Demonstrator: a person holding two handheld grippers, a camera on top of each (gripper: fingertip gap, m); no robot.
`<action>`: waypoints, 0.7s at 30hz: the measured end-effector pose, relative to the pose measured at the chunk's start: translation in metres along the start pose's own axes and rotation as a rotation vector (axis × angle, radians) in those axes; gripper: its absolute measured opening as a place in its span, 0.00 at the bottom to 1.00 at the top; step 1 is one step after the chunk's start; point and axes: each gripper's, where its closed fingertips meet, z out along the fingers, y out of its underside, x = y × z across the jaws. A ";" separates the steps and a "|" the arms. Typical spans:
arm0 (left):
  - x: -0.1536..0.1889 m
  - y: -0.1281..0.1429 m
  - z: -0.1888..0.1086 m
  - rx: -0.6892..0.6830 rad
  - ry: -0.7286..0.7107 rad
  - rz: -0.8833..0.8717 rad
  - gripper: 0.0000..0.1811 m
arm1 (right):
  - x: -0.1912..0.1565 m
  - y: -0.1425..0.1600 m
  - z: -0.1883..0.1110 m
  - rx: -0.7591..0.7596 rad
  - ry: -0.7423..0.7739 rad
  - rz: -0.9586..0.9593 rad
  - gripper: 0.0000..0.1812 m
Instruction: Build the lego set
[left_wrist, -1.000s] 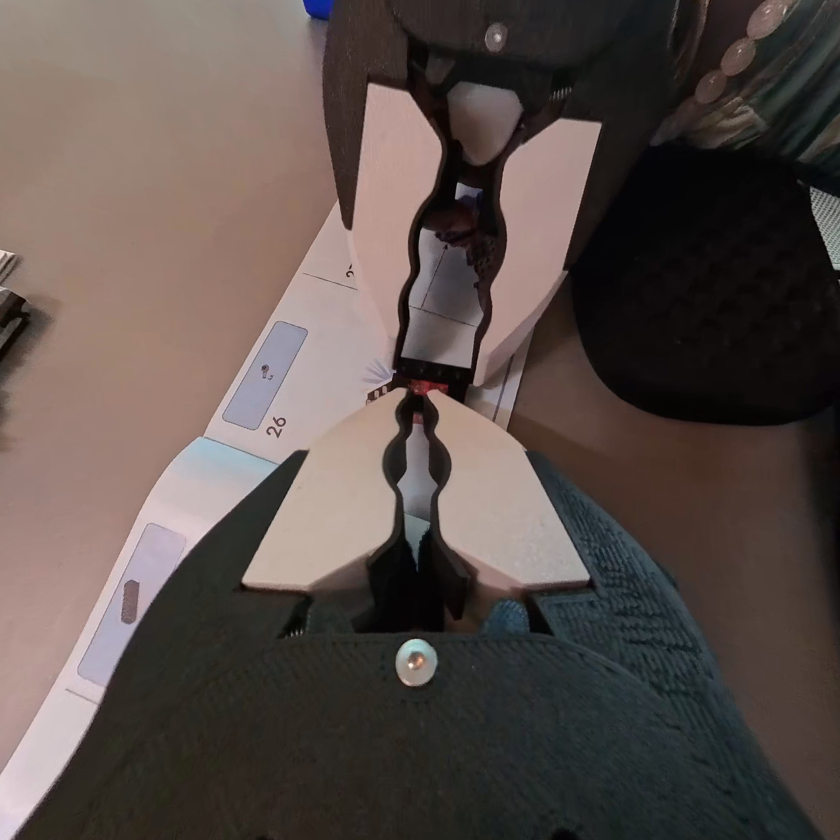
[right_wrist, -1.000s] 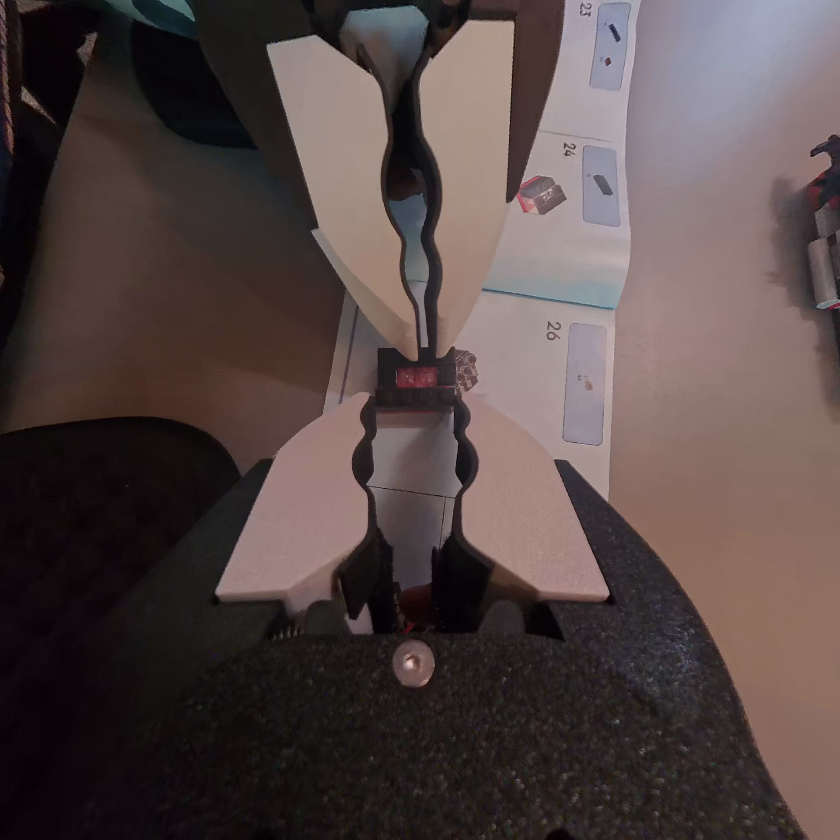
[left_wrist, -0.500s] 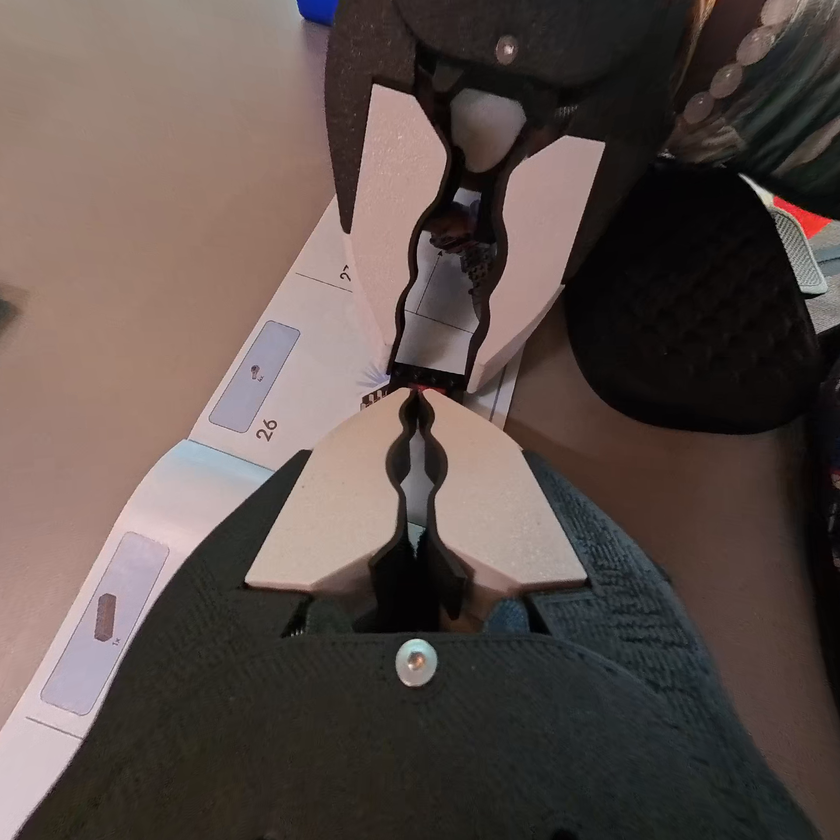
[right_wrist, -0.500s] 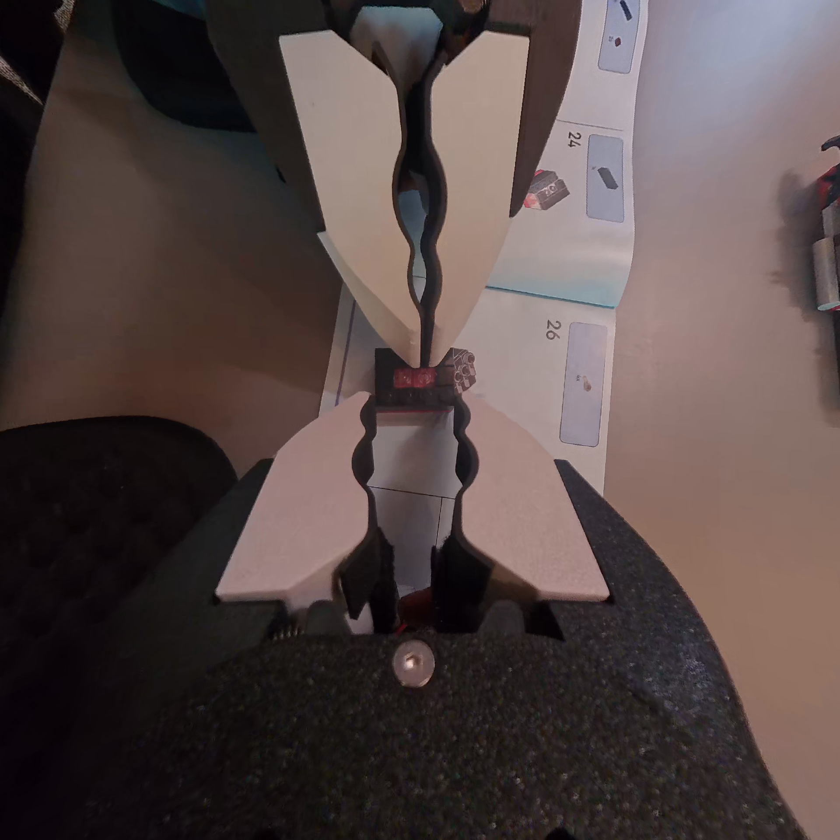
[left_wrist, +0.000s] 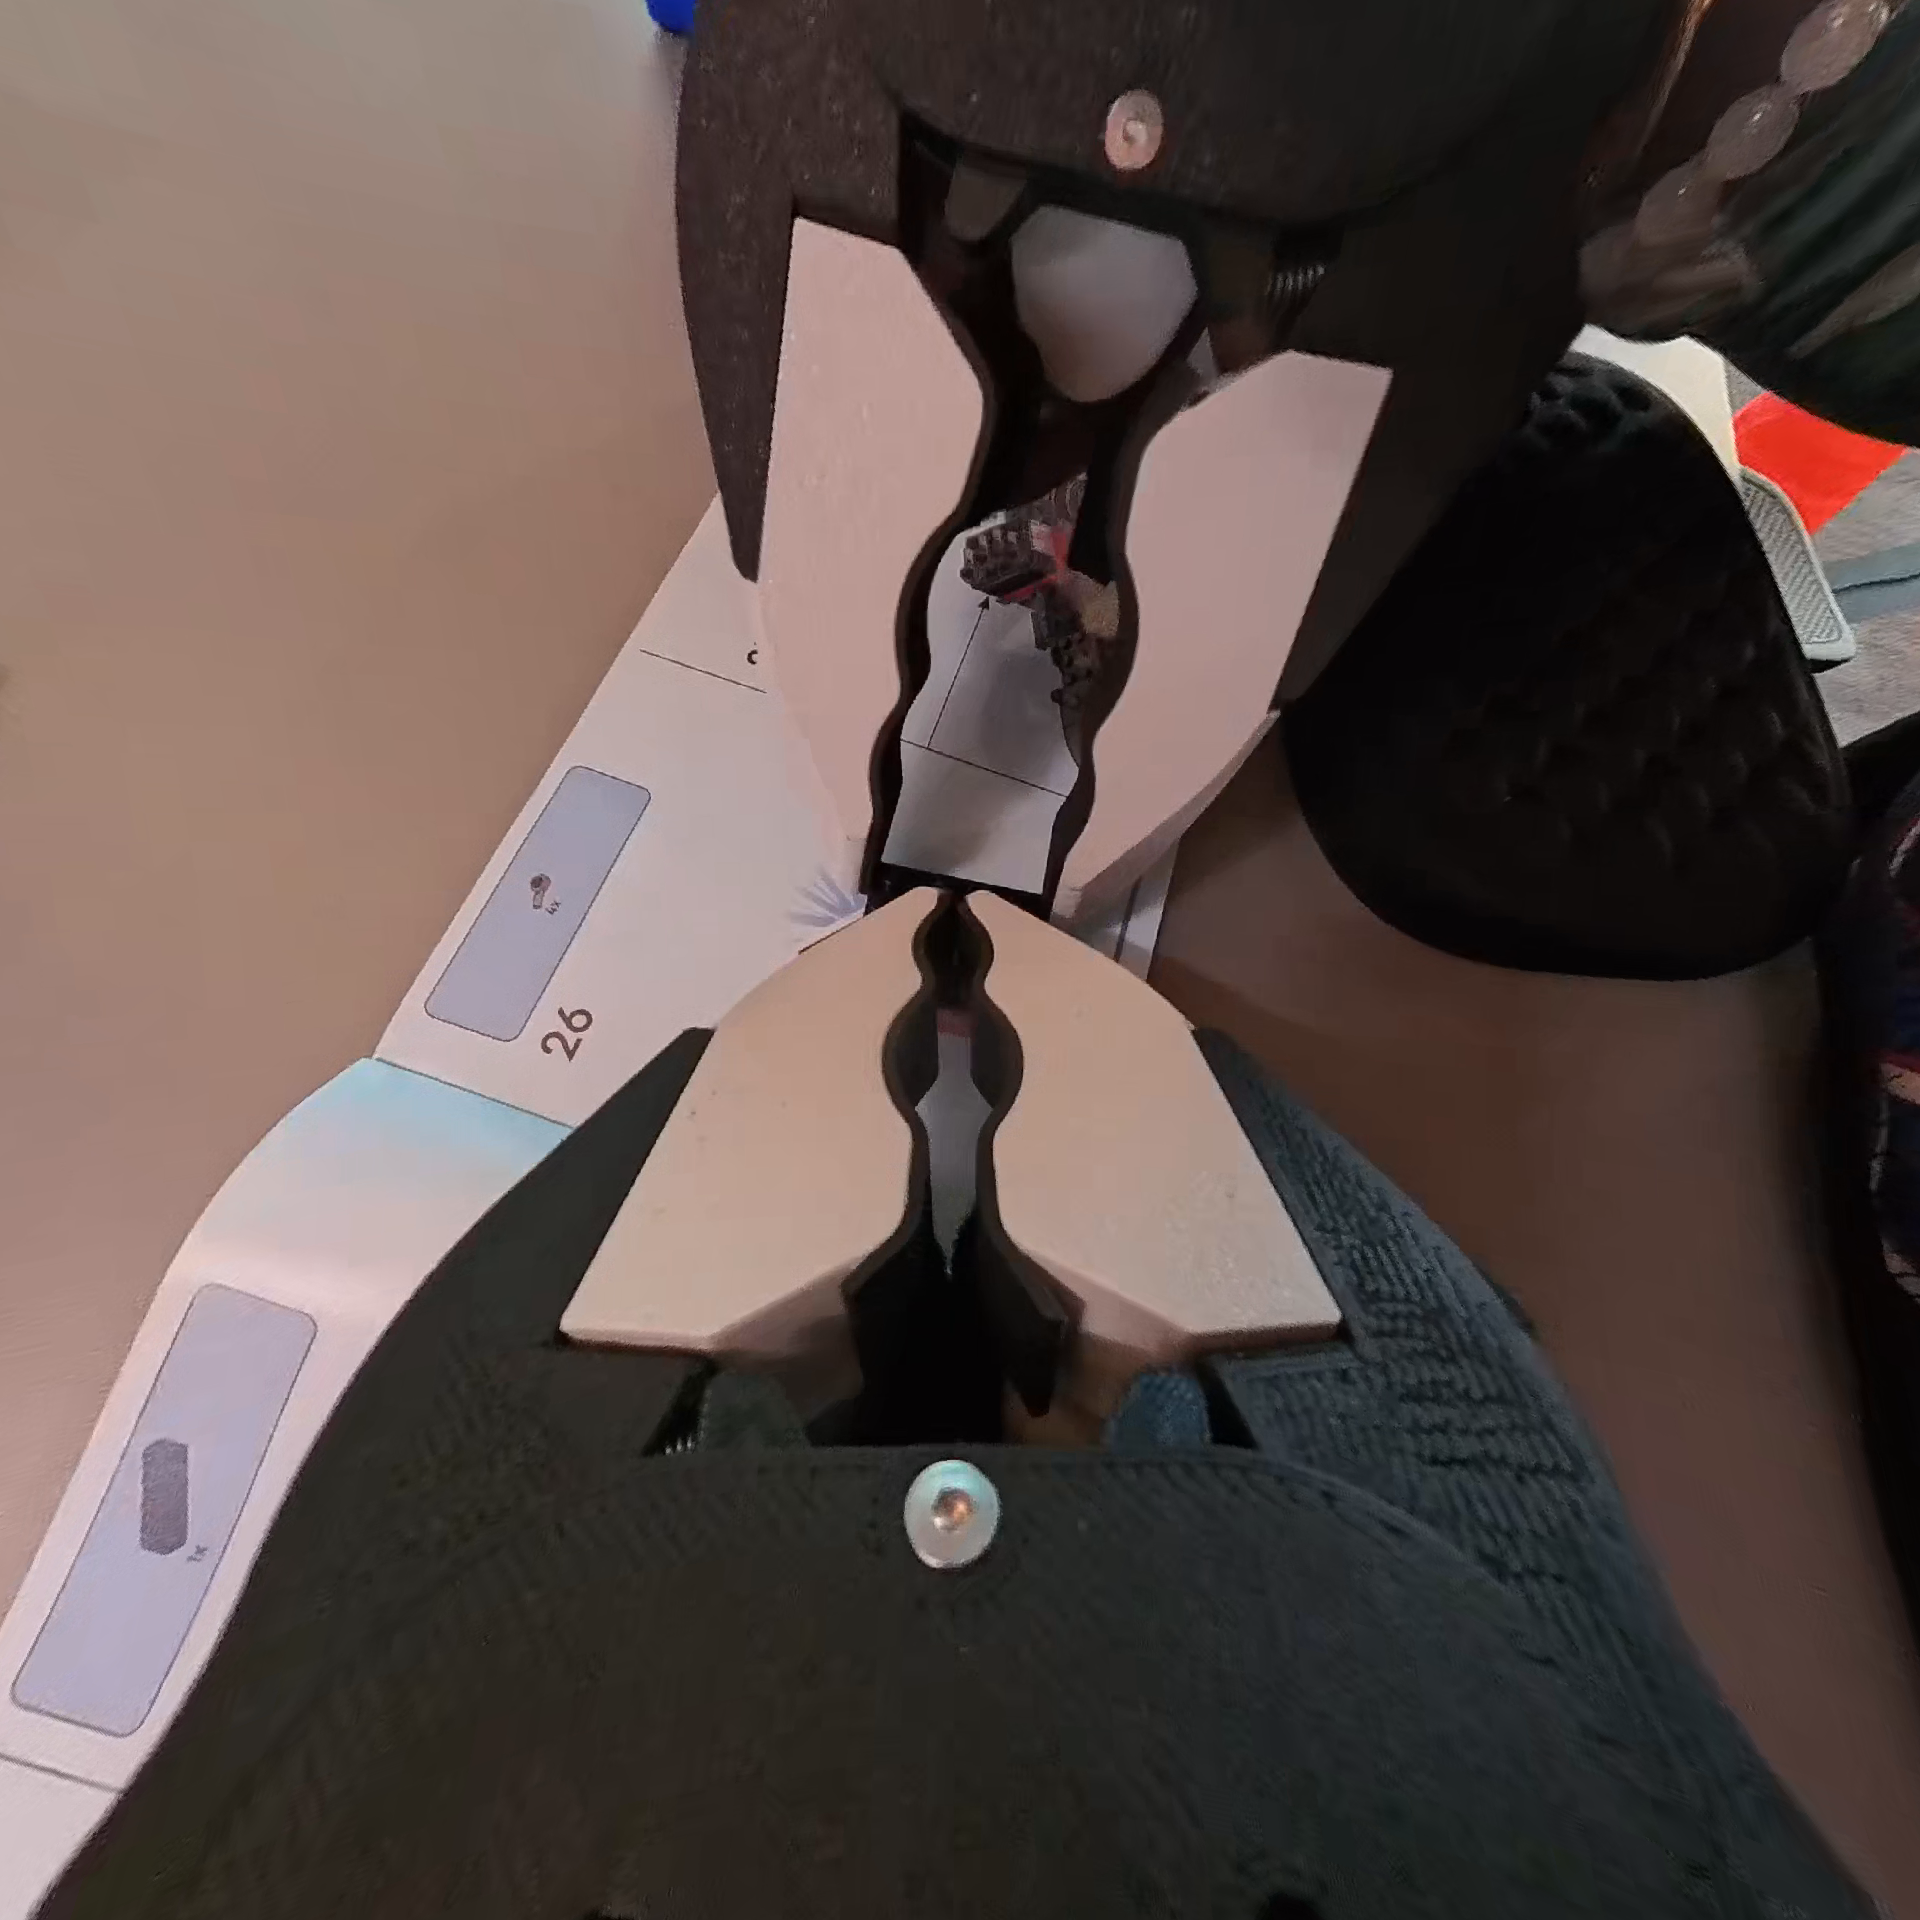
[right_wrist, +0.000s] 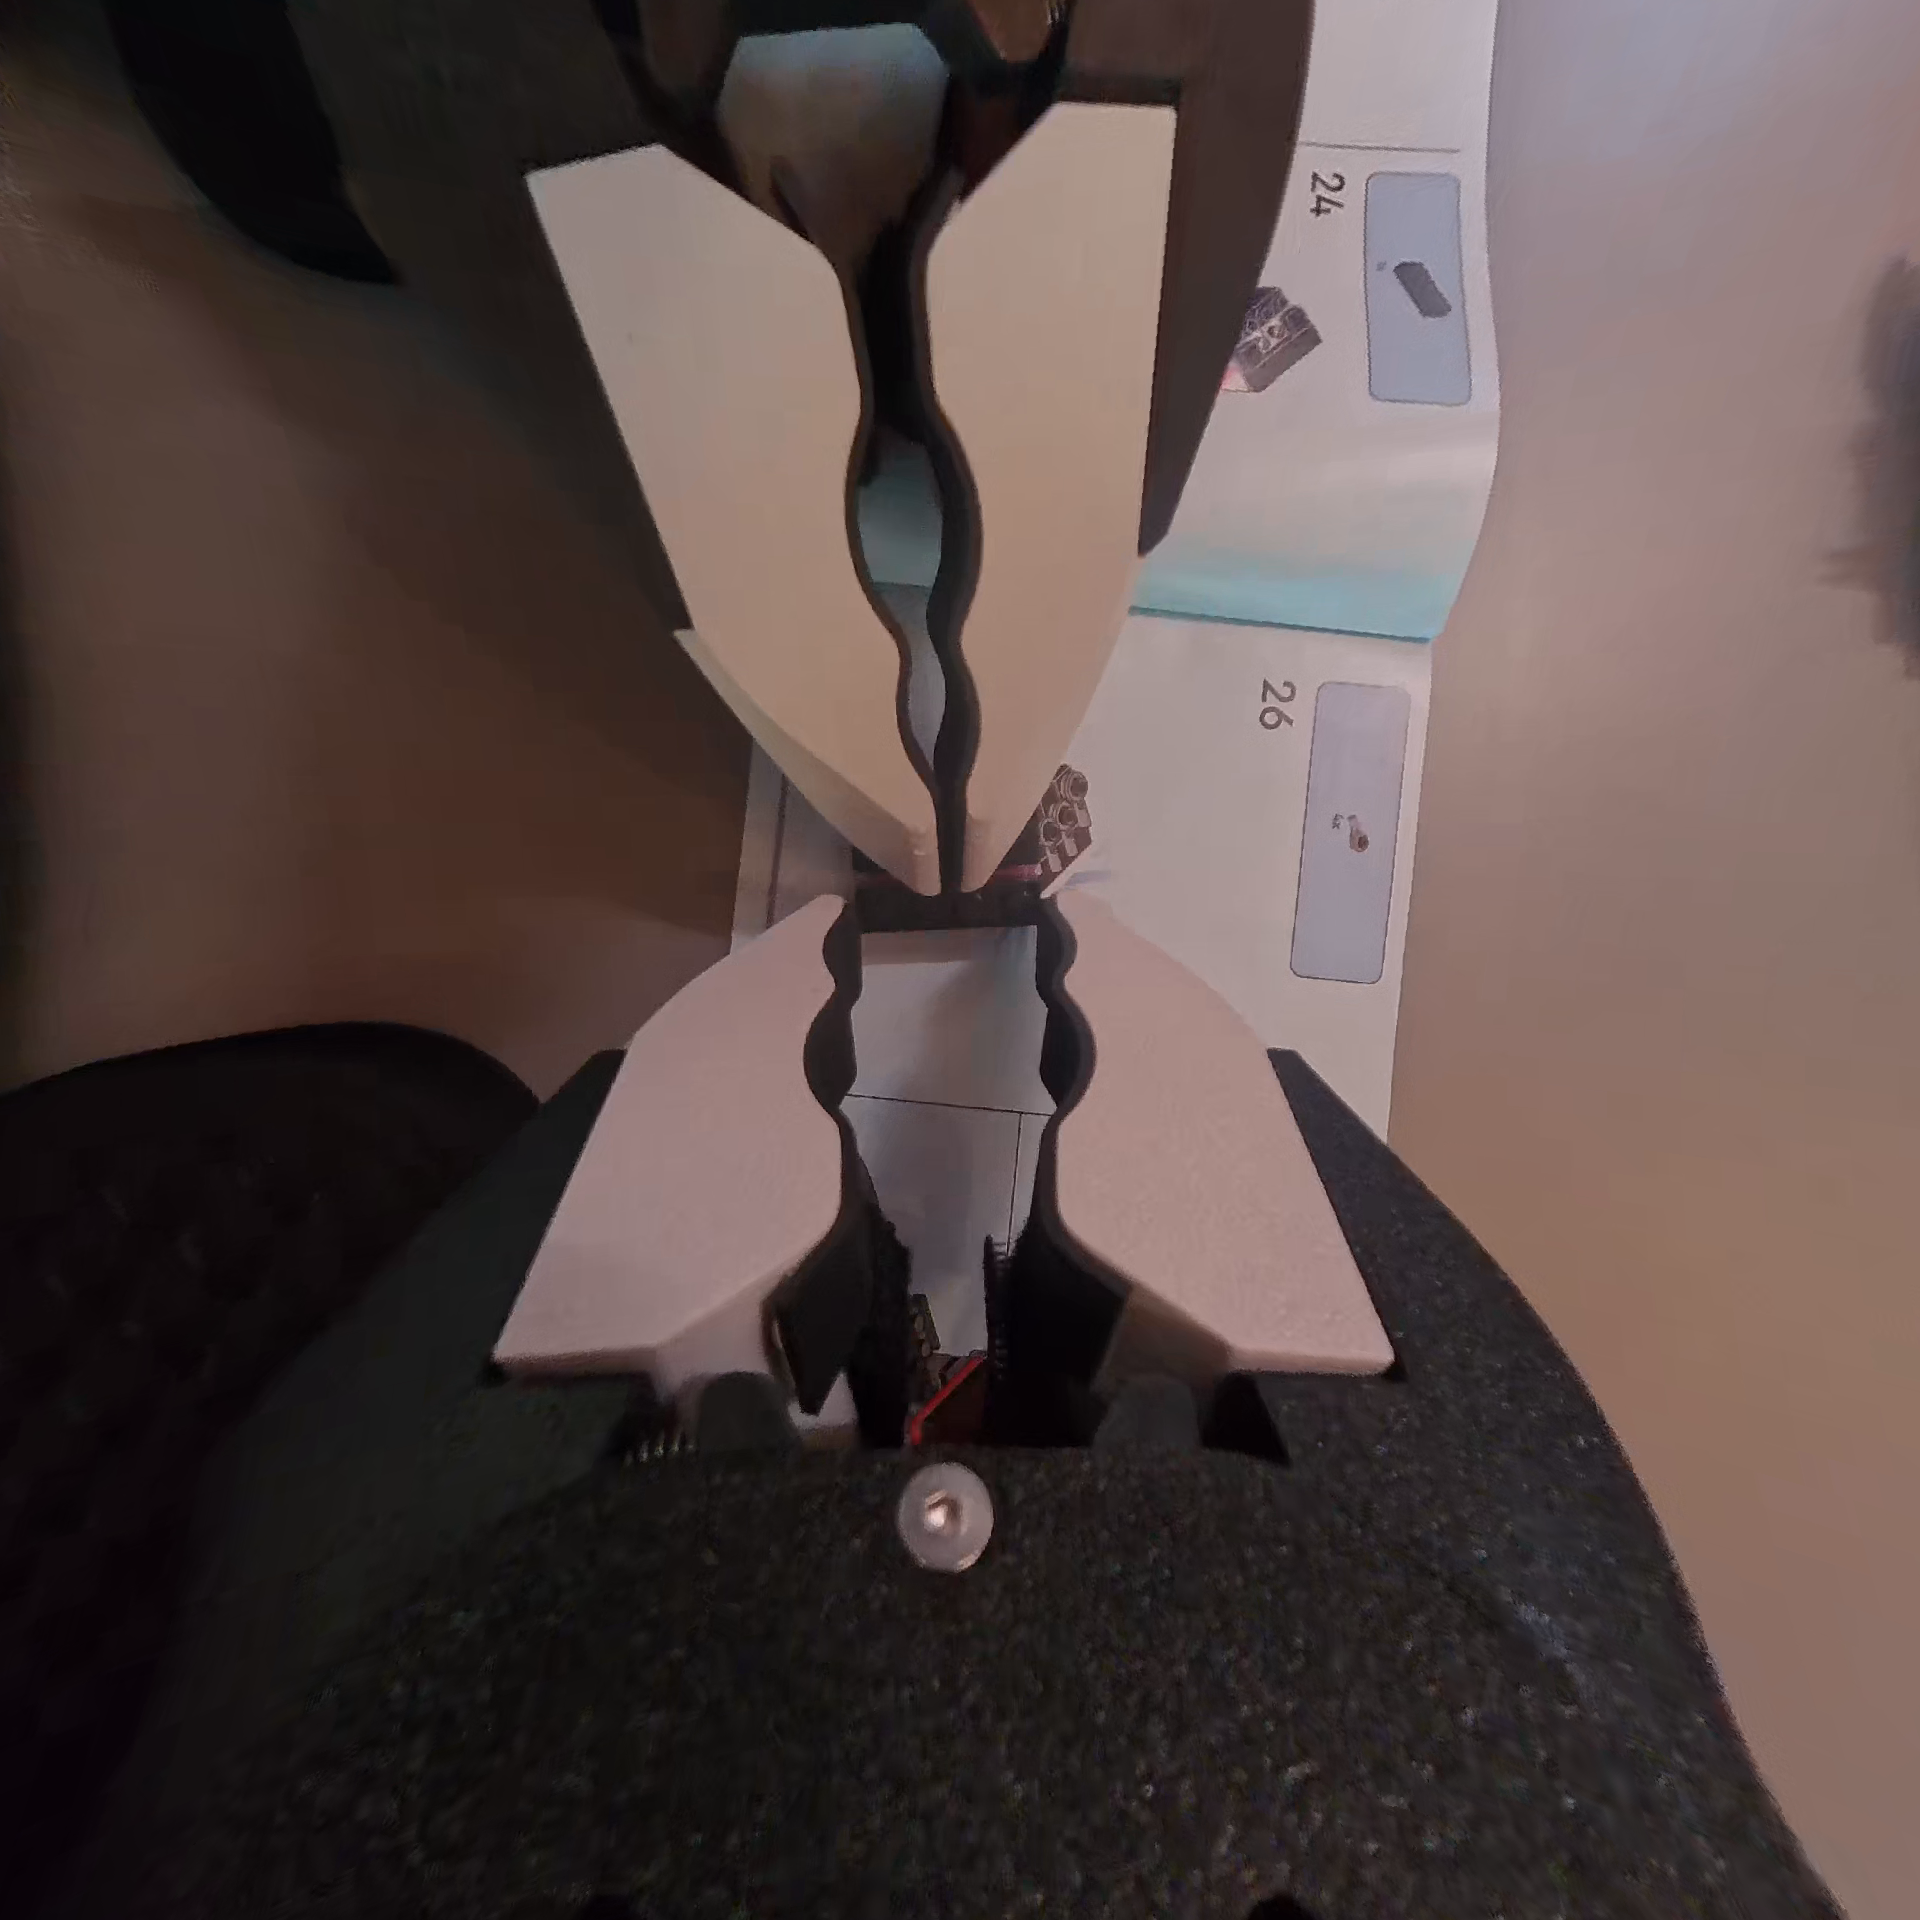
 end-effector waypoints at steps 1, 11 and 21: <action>0.000 0.000 0.000 0.001 0.008 -0.007 0.00 | 0.000 0.000 0.000 -0.002 0.003 0.003 0.18; -0.015 0.009 -0.022 -0.047 -0.087 0.013 0.01 | 0.001 -0.003 0.001 -0.011 -0.010 0.028 0.18; -0.012 0.025 -0.012 -0.155 -0.045 -0.009 0.00 | 0.001 -0.006 0.002 -0.124 -0.066 0.018 0.18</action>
